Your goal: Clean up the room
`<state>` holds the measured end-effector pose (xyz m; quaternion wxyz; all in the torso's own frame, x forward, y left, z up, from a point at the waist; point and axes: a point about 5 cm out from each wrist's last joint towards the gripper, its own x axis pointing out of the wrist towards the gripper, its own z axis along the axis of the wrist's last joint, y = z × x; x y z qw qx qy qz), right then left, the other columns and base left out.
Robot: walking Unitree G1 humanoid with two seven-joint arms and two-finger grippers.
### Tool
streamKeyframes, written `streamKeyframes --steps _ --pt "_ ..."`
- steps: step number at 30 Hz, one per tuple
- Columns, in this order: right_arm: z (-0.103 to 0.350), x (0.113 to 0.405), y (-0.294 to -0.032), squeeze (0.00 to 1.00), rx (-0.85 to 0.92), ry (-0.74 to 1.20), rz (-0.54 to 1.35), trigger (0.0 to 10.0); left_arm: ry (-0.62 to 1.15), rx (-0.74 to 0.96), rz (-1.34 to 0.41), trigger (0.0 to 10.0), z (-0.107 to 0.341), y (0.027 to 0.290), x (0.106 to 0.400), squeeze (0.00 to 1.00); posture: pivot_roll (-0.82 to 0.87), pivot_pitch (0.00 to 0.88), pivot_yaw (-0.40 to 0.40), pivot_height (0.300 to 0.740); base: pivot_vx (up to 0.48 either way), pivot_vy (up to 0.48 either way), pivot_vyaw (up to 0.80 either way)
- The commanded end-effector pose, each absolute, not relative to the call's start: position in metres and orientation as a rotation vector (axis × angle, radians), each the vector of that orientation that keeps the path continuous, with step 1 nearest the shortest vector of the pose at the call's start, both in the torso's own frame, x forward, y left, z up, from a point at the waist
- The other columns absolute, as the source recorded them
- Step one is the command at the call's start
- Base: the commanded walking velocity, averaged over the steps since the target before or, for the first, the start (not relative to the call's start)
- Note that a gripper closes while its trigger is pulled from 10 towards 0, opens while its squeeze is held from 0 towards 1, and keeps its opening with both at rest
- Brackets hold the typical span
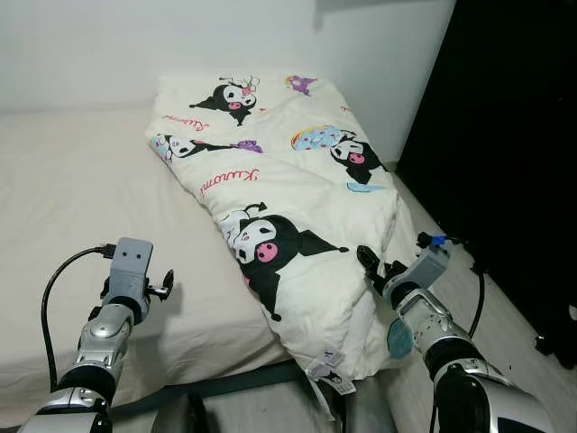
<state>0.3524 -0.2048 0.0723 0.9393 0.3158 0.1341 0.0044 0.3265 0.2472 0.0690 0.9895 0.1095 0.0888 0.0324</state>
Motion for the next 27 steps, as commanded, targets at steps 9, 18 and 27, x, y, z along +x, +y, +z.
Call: streamKeyframes --steps 9,18,27 --pt "0.054 0.345 -0.193 0.00 0.780 0.384 -0.045 0.0 0.178 0.223 0.069 10.0 0.068 0.249 0.325 0.00 -0.11 0.069 -0.028 0.535 0.000 0.000 0.00" --pt "0.073 0.356 -0.183 0.00 0.752 0.293 0.063 0.0 0.116 0.220 0.097 10.0 0.083 0.252 0.332 0.00 -0.11 0.080 -0.026 0.535 0.000 0.000 0.00" --pt "0.100 0.356 -0.074 0.00 0.625 0.313 0.719 0.0 -0.087 0.263 0.343 10.0 0.145 0.270 0.353 0.00 -0.11 0.074 -0.029 0.535 0.000 0.000 0.00"
